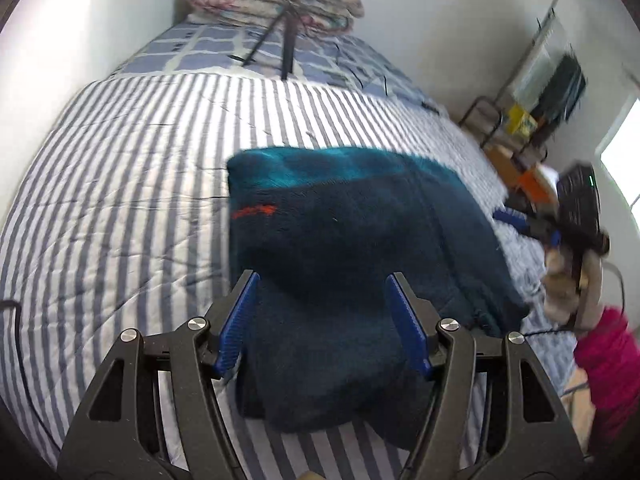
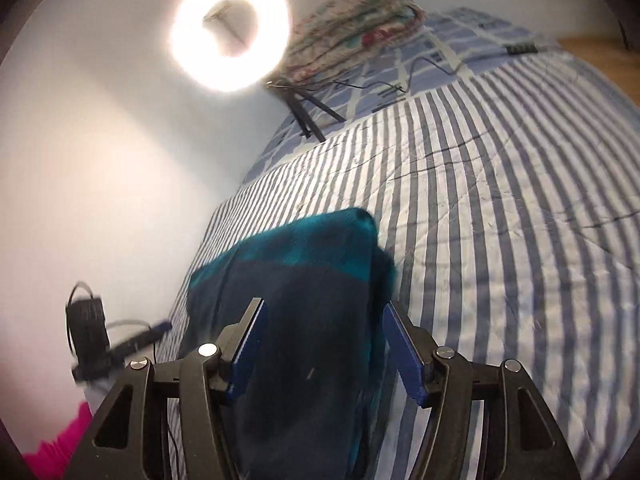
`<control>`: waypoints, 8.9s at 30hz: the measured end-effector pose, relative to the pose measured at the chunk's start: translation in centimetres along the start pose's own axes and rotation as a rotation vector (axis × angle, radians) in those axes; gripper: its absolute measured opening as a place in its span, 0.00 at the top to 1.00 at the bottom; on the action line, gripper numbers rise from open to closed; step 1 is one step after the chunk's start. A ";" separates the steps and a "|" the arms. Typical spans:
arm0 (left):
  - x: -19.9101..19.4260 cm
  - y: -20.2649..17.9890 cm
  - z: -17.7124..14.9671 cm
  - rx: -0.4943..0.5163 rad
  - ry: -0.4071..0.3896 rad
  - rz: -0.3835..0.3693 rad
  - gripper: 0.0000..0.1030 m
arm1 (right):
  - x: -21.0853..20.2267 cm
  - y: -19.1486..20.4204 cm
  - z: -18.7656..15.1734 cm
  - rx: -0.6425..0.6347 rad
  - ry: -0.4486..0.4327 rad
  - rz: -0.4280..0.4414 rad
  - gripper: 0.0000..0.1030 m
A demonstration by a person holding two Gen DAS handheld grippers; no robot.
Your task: Fold large clothes
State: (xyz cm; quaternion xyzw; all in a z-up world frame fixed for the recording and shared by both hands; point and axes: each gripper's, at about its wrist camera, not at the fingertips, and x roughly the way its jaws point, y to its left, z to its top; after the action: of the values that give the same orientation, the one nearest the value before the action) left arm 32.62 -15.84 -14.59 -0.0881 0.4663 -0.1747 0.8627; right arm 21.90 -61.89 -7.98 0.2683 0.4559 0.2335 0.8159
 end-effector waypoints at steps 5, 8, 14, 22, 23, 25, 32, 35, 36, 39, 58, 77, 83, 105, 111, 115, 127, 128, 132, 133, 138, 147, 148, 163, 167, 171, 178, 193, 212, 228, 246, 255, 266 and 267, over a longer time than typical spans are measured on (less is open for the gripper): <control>4.0 -0.7 -1.2 0.110 0.062 0.106 0.35 | 4.2 -1.6 0.9 0.031 0.079 0.071 0.61; 4.1 -0.5 -1.4 0.117 0.059 0.100 0.35 | 3.7 -0.7 0.6 -0.008 0.071 0.233 0.64; 4.7 -0.8 -1.2 0.129 0.058 0.114 0.35 | 5.9 -1.7 1.0 0.024 0.094 0.245 0.45; 5.1 -0.7 -1.3 0.135 0.049 0.121 0.35 | 10.4 -5.9 2.9 0.342 0.061 0.478 0.41; 5.1 -0.7 -1.2 0.132 0.049 0.120 0.35 | 10.4 -6.4 3.0 0.375 0.050 0.488 0.41; 5.2 -0.8 -1.3 0.133 0.049 0.120 0.35 | 10.0 -6.8 2.8 0.414 0.013 0.505 0.49; 5.2 -0.9 -1.4 0.137 0.048 0.119 0.35 | 7.1 -7.8 0.9 0.486 -0.064 0.597 0.66; 5.2 -0.9 -1.4 0.140 0.050 0.120 0.35 | 4.3 -8.2 0.9 0.434 -0.077 0.488 0.66; 5.2 -0.9 -1.4 0.141 0.049 0.120 0.35 | 3.5 -8.3 1.2 0.420 -0.087 0.477 0.66; 5.1 -1.0 -1.4 0.141 0.047 0.123 0.35 | 2.7 -8.1 2.4 0.385 -0.083 0.455 0.66; 5.1 -1.1 -1.6 0.146 0.037 0.132 0.35 | 5.1 -2.7 6.8 0.229 -0.118 0.221 1.00; -2.8 6.0 -4.7 -0.142 -0.004 -0.035 0.33 | -2.5 4.2 -7.5 -0.319 0.198 -0.215 0.70; -1.7 9.6 -2.7 -0.398 0.031 -0.295 0.27 | -6.3 4.4 -4.0 -0.263 0.085 -0.155 0.14; 5.1 13.6 -0.5 -0.498 0.168 -0.395 0.27 | 5.8 0.4 -1.7 -0.070 0.254 -0.028 0.10; 6.4 10.8 0.8 -0.439 0.194 -0.315 0.47 | 7.2 0.8 -1.4 -0.042 0.277 0.017 0.19; 5.8 8.7 1.0 -0.368 0.174 -0.211 0.59 | 6.8 2.0 -2.3 -0.045 0.289 0.018 0.49; 0.9 1.8 1.7 -0.152 0.084 0.004 0.77 | 2.6 9.7 -3.3 -0.245 0.230 -0.209 0.75; 0.3 1.2 1.6 -0.141 0.075 0.008 0.78 | 2.1 10.2 -3.4 -0.254 0.223 -0.219 0.75; -1.6 -0.2 1.3 -0.121 0.066 0.006 0.78 | -0.1 13.1 -3.9 -0.322 0.190 -0.269 0.76; -2.1 -0.4 1.1 -0.116 0.064 0.006 0.78 | -0.7 13.8 -4.1 -0.339 0.183 -0.285 0.77; -4.7 -3.2 1.0 -0.054 0.040 0.013 0.78 | -3.0 17.1 -4.7 -0.419 0.152 -0.381 0.77; -6.4 -9.6 3.1 0.068 -0.002 0.014 0.78 | -7.5 19.3 -3.9 -0.498 0.066 -0.504 0.78; -6.3 -10.1 3.4 0.074 -0.004 0.012 0.78 | -8.2 19.1 -3.5 -0.497 0.056 -0.514 0.78; -0.6 -20.4 8.1 0.182 -0.025 -0.046 0.79 | -12.6 14.1 1.9 -0.501 -0.029 -0.661 0.78; 1.3 -22.6 9.4 0.213 -0.022 -0.055 0.79 | -13.5 12.6 3.1 -0.486 -0.039 -0.678 0.78; 3.5 -24.5 11.3 0.226 -0.022 -0.073 0.79 | -14.3 10.5 5.0 -0.462 -0.055 -0.695 0.78; 9.7 -27.2 16.8 0.251 -0.041 -0.113 0.79 | -14.1 5.5 11.2 -0.423 -0.087 -0.747 0.79; 24.4 -30.7 27.3 0.173 -0.034 -0.193 0.79 | -10.5 -6.9 24.6 -0.349 -0.134 -0.806 0.79; 36.6 -22.3 28.7 0.029 0.071 -0.095 0.55 | -3.9 -22.3 27.4 -0.220 -0.019 -0.907 0.66; 27.7 -25.2 26.3 0.186 -0.059 -0.022 0.56 | -9.1 -18.1 25.9 -0.170 -0.119 -0.977 0.56; 0.5 -28.7 18.5 0.272 -0.279 -0.071 0.57 | -21.1 2.8 17.4 -0.219 -0.292 -0.902 0.56; -12.2 -29.6 11.5 0.305 -0.368 -0.078 0.57 | -28.0 12.3 10.3 -0.274 -0.347 -0.827 0.56; -20.3 -29.0 2.5 0.327 -0.400 -0.073 0.36 | -30.6 18.7 0.6 -0.332 -0.429 -0.799 0.34; -20.7 -28.6 1.7 0.322 -0.407 -0.071 0.30 | -30.4 19.1 -0.3 -0.338 -0.435 -0.811 0.32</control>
State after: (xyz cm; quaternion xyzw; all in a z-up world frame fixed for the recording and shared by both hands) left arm 17.34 -34.35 11.44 0.0009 0.2461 -0.2554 0.9350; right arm 4.60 -66.62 23.17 -0.0244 0.2983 -0.0937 0.9496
